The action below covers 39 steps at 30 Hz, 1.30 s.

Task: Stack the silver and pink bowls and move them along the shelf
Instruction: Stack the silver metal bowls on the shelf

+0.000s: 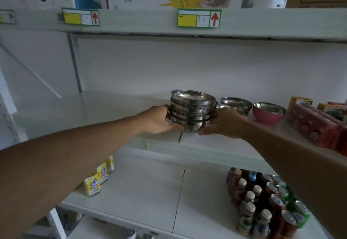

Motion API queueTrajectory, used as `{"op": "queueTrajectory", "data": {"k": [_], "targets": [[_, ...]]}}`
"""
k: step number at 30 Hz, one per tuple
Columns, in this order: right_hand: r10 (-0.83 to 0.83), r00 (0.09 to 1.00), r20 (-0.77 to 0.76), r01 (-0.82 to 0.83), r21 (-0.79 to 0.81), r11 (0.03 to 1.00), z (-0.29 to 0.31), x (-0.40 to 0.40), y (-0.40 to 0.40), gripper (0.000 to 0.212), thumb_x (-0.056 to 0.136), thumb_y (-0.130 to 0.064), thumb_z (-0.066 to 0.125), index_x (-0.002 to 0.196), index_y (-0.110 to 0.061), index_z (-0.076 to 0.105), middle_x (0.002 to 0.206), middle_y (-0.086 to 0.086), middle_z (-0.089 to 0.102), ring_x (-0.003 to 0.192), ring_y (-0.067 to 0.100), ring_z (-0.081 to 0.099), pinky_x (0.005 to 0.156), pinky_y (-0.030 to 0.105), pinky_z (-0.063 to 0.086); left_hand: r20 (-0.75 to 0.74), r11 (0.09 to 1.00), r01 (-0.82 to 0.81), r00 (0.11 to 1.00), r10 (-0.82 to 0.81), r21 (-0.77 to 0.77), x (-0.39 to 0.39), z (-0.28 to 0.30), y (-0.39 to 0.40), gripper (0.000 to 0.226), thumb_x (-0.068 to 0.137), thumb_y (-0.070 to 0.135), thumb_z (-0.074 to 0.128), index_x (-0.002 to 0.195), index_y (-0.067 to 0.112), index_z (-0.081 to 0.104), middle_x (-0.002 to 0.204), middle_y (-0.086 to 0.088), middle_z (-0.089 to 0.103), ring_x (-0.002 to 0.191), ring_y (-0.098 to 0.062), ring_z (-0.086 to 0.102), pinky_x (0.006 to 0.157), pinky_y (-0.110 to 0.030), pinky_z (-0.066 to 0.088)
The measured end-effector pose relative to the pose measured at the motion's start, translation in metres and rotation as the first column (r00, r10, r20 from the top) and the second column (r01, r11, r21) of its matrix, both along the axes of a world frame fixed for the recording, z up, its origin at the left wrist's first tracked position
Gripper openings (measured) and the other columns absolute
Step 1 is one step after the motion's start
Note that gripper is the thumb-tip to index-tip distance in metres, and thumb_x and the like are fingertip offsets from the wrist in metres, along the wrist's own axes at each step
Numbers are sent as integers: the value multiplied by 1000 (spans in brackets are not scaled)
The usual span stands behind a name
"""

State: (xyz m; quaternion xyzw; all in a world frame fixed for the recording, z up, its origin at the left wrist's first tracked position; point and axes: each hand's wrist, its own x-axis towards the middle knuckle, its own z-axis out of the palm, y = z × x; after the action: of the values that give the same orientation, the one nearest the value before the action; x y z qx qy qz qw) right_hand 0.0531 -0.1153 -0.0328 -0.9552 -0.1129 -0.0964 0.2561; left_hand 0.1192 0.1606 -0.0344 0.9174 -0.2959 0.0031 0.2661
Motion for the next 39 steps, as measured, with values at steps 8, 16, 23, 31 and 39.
{"op": "queueTrajectory", "data": {"k": [8,16,23,31,39], "targets": [[55,998,-20,-56,-75,996,9,48,93,58,70,-50,94,121,-35,71,111,-13,78,103,8,70,95,33,56,-27,997,-83,996,82,-4,27,6,93,78,74,76,85,137,36,63,130,17,67,127,-10,60,110,-32,48],[-2,998,-62,-13,-248,969,-4,102,179,79,57,-86,78,115,-32,76,105,-10,77,96,11,70,93,35,57,-79,986,-166,983,163,-33,46,-4,180,87,65,83,84,135,34,68,137,11,72,131,-15,64,117,-46,50],[-45,997,-57,36,-141,989,-15,114,208,105,44,-88,79,126,-24,68,110,-6,74,98,16,67,87,38,58,-94,979,-198,977,192,-52,56,-14,209,74,81,62,88,142,26,66,142,6,71,136,-20,62,120,-50,47],[-68,998,-18,66,-92,994,-19,94,185,89,70,-75,81,140,-23,62,120,1,75,109,20,68,98,42,56,-75,930,-356,929,363,90,50,-15,210,109,85,69,79,167,12,35,160,-11,56,144,-28,56,115,-40,48],[-47,999,-24,39,-256,966,-1,33,143,82,76,-74,77,139,-25,61,126,1,72,115,19,66,102,39,54,55,879,-331,941,333,342,-31,1,191,90,92,81,60,159,22,50,157,-3,59,138,-22,59,115,-43,49]]}}
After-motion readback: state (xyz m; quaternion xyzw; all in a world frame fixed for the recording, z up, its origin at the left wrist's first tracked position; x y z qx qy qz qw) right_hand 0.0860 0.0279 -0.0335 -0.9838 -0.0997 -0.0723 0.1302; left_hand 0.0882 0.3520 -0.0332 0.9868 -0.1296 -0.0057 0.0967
